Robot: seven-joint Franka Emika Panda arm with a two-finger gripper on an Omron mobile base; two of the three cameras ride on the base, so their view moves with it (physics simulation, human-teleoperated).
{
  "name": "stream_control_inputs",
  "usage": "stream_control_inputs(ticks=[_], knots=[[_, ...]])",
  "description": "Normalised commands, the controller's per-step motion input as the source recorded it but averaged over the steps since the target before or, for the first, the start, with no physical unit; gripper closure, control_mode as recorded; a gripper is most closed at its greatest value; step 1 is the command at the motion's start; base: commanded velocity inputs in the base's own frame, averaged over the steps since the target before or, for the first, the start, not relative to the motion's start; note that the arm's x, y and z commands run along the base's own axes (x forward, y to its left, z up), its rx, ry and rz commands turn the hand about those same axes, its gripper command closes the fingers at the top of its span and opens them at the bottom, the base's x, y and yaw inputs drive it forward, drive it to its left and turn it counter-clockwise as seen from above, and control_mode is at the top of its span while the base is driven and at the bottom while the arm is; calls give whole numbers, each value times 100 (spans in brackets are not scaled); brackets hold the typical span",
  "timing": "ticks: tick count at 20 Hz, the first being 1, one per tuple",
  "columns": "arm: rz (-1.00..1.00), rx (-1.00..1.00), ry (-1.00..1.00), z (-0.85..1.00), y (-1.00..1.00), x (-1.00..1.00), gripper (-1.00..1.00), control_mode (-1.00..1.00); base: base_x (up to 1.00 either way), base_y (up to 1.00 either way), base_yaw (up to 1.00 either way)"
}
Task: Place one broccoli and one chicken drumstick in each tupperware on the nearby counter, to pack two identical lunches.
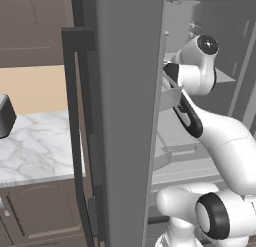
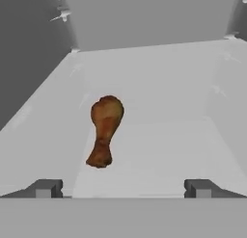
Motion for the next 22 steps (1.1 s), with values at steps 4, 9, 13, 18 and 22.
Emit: stream_control_inputs(ticks=[4, 9, 13, 18, 22], knots=[[0, 0, 4, -8, 2, 48, -100, -100, 0, 0, 0], [0, 0, 3, -14, 12, 41, -100, -100, 0, 0, 0], [0, 0, 2, -16, 17, 36, -100, -100, 0, 0, 0], [0, 0, 2, -16, 12, 48, -100, -100, 0, 0, 0], [0, 0, 2, -21, 12, 54, -100, -100, 0, 0, 0]])
